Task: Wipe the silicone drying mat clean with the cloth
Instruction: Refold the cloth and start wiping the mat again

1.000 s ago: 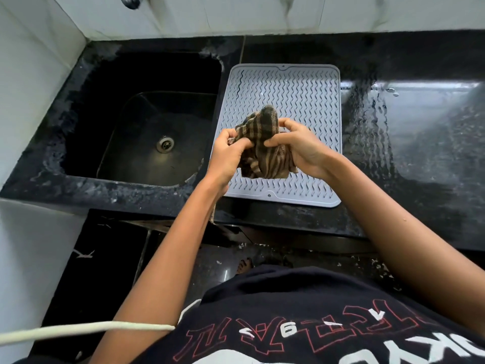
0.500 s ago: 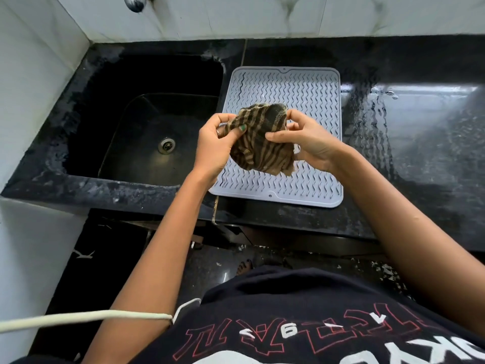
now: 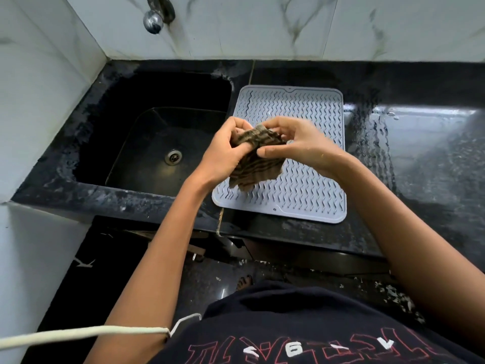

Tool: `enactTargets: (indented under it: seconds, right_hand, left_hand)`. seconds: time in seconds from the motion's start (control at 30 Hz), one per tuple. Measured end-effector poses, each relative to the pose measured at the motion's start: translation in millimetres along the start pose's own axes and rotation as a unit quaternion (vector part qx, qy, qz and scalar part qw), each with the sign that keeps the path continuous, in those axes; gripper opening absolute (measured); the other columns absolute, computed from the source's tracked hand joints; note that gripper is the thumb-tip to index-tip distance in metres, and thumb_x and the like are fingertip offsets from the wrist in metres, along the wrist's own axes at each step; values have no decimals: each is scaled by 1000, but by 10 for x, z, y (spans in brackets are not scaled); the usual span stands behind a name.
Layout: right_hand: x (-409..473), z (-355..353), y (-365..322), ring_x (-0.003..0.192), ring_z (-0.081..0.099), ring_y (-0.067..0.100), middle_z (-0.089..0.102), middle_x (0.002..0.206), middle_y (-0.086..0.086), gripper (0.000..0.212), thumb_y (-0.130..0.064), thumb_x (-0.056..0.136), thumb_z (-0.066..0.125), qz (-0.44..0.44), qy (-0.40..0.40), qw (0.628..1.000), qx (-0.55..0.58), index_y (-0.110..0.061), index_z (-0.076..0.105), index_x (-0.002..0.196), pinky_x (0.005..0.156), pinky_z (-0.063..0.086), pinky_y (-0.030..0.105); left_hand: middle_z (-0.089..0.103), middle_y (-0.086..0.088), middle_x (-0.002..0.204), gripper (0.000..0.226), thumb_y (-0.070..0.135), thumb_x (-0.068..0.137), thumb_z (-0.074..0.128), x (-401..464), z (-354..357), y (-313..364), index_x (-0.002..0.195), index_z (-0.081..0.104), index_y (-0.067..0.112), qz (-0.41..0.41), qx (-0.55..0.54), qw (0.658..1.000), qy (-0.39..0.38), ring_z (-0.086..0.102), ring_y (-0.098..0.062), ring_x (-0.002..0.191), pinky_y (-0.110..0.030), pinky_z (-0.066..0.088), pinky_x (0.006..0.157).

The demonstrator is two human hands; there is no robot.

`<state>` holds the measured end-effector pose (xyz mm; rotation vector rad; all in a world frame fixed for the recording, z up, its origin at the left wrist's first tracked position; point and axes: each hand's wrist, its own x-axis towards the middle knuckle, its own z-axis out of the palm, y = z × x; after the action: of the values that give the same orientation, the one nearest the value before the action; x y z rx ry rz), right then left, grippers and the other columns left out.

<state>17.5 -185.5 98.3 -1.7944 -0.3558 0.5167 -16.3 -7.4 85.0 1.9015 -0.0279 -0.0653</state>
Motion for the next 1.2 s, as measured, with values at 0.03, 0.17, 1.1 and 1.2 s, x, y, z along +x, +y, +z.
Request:
enactTargets:
  seconds: [0.03, 0.17, 1.1, 1.2]
  right_hand:
    - [17, 16, -24, 78, 65, 3, 69, 90, 0, 32, -9, 77, 76, -3, 4, 1000, -4, -18, 65, 105, 65, 51, 12]
    - [115, -77, -197, 75, 67, 8, 72, 84, 3, 21, -6, 75, 76, -20, 31, 998, -46, -8, 69, 94, 72, 56, 20]
    - [344, -219, -1269, 72, 60, 14, 60, 108, 7, 17, -6, 88, 62, -204, 73, 975, -39, -20, 58, 95, 62, 55, 27]
    - [350, -223, -1285, 85, 60, 16, 58, 113, 0, 24, -1, 86, 62, -231, 116, 963, -72, -21, 55, 98, 62, 56, 20]
  left_hand:
    - [49, 8, 73, 14, 16, 89, 63, -8, -13, 17, 93, 51, 24, -2, -3, 1000, 2, 46, -3, 65, -24, 41, 67]
    - [58, -6, 86, 26, 20, 86, 70, 16, -173, 195, 107, 54, 19, -24, 37, 999, -24, 55, -12, 76, -30, 46, 72]
    - [75, -6, 98, 41, 35, 75, 75, 386, -1089, 1044, 109, 68, 13, 32, 19, 995, -97, 72, -13, 86, -23, 58, 72]
    - [72, 0, 86, 35, 35, 80, 69, 431, -1060, 1065, 107, 68, 13, 17, -41, 995, -92, 68, -8, 72, -21, 54, 64]
